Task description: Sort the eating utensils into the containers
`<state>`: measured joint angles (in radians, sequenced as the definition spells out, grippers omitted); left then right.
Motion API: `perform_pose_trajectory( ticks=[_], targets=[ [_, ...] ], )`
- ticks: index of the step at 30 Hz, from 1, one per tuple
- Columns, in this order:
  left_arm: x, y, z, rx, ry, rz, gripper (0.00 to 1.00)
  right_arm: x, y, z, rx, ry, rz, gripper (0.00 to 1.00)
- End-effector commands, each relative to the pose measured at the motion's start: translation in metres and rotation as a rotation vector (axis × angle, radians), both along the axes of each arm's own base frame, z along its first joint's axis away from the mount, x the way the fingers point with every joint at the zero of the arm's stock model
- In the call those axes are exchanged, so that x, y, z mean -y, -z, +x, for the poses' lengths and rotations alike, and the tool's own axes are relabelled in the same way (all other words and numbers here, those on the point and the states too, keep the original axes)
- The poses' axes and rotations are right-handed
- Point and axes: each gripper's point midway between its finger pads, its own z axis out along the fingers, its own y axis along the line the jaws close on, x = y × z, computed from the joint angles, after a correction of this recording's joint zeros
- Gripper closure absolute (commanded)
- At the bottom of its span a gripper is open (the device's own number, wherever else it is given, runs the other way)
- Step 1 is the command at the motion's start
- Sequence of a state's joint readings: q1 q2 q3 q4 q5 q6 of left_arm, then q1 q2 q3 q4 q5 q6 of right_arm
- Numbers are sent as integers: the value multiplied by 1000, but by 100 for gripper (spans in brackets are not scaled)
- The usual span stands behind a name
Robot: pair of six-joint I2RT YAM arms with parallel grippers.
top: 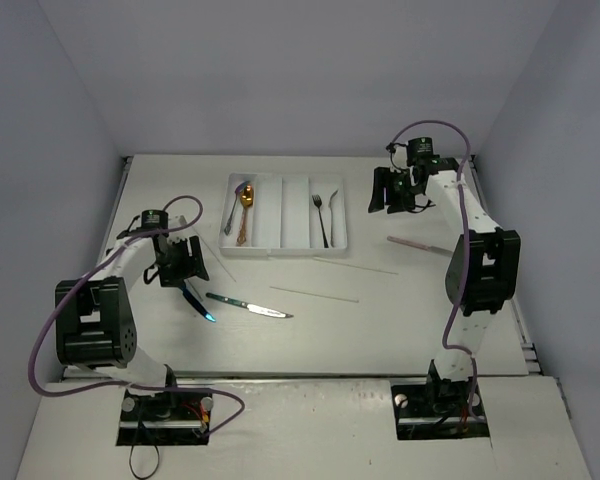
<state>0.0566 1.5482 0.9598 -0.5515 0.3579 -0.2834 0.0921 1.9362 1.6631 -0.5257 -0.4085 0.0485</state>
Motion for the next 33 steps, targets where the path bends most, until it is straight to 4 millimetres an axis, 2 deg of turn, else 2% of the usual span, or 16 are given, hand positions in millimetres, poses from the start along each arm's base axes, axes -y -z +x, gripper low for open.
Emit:
perform_pose_trajectory(
  ticks=[1, 8, 12, 17, 26, 33],
  targets=[
    [-4, -12, 25, 60, -31, 9, 38, -2, -23, 3, 70, -20, 16, 47],
    [-8, 5, 31, 18, -51, 3, 39, -2, -24, 1, 73, -22, 15, 48],
    [-11, 15, 32, -15, -71, -11, 43, 1, -24, 0, 73, -20, 11, 49],
    [-13, 24, 31, -47, -82, -22, 51, 4, -21, -1, 64, -15, 14, 49],
    [-19, 27, 23, -78, -113, -45, 73, 5, -21, -1, 62, -13, 21, 51],
    [-29, 23, 15, -83, -151, -71, 80, 7, -30, -3, 81, -9, 23, 51]
  ],
)
